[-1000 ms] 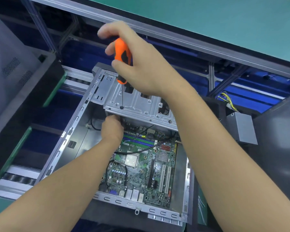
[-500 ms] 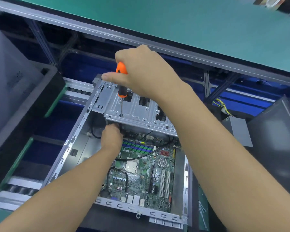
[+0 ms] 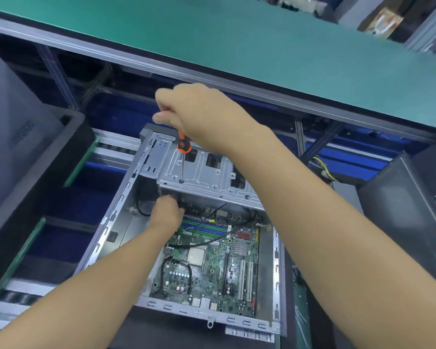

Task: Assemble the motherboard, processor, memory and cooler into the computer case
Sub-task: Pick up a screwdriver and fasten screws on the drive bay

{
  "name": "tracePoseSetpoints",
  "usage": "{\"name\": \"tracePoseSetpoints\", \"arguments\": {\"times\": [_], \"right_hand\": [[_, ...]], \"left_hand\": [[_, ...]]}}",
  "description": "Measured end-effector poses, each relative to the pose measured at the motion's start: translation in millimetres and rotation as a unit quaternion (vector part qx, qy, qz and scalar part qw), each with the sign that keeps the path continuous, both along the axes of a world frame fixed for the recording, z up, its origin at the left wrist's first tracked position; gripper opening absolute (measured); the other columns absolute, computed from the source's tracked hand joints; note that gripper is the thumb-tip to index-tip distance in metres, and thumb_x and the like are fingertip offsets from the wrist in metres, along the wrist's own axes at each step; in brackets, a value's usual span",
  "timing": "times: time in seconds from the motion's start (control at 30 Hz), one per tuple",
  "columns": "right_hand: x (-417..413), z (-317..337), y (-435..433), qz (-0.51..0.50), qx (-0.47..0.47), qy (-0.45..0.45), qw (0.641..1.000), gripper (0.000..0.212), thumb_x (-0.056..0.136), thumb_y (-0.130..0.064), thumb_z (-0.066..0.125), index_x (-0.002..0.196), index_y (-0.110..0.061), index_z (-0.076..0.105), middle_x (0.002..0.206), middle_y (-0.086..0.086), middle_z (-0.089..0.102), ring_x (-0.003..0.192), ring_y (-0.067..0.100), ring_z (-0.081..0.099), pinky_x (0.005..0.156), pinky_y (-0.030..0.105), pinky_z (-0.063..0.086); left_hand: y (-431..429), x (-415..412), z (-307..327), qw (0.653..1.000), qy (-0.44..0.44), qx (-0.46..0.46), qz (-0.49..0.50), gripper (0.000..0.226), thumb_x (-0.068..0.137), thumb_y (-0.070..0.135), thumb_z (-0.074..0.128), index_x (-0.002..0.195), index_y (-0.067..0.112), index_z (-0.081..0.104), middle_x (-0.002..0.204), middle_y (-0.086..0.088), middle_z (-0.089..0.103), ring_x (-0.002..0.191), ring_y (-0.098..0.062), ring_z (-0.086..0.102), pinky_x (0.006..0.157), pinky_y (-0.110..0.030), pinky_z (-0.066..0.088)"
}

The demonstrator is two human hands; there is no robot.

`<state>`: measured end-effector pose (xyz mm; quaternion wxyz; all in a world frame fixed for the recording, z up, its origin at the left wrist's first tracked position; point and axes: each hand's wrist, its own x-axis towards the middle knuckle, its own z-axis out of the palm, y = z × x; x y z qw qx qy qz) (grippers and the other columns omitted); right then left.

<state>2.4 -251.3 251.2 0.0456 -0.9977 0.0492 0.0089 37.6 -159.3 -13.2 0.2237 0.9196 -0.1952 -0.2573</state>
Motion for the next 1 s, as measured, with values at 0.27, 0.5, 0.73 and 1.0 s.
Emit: {"name": "tracePoseSetpoints", "arguments": {"times": [0.27,0.5,0.73,1.0], "right_hand": [[0.1,17.2,6.6,-0.024,0.064,0.090,0.994,0.008,0.098,-0.009,0.039,0.105,-0.013,0.037,0.108,0.007,0.045,0.075,0.020,0.041,0.060,0.034,0.027],[4.7,13.5,15.3,-0.085,-0.058,0.070,0.992,0.021,0.109,-0.031,0.030,0.100,-0.013,0.037,0.079,0.003,0.037,0.071,0.029,0.043,0.057,0.036,0.025],[1.4,18.5,22.7,-0.092,0.006,0.103,0.990,0.005,0.104,-0.012,0.038,0.104,-0.013,0.033,0.084,0.002,0.036,0.067,0.023,0.036,0.054,0.028,0.025],[2.5,13.1,25.6,-0.171,0.019,0.088,0.981,0.013,0.102,-0.027,0.036,0.106,-0.015,0.036,0.104,0.005,0.042,0.086,0.026,0.046,0.070,0.039,0.035]], "left_hand": [[33.0,5.8,-0.9,0.996,0.085,0.024,-0.029,0.026,0.094,0.011,0.049,0.110,-0.005,0.062,0.105,-0.021,0.066,0.100,-0.034,0.063,0.082,-0.035,0.052],[44.3,6.8,-3.1,0.993,0.110,0.033,-0.013,0.023,0.098,0.014,0.048,0.108,0.004,0.067,0.096,-0.014,0.068,0.085,-0.026,0.064,0.077,-0.032,0.051],[35.3,-0.9,-0.4,0.993,0.111,-0.044,0.001,0.034,0.099,0.010,0.044,0.129,0.011,0.059,0.119,-0.013,0.066,0.087,-0.025,0.064,0.068,-0.025,0.048],[32.9,-2.0,-6.7,0.989,0.134,-0.060,-0.020,0.042,0.100,0.008,0.040,0.141,0.008,0.048,0.129,-0.017,0.060,0.101,-0.032,0.064,0.069,-0.025,0.042]]}}
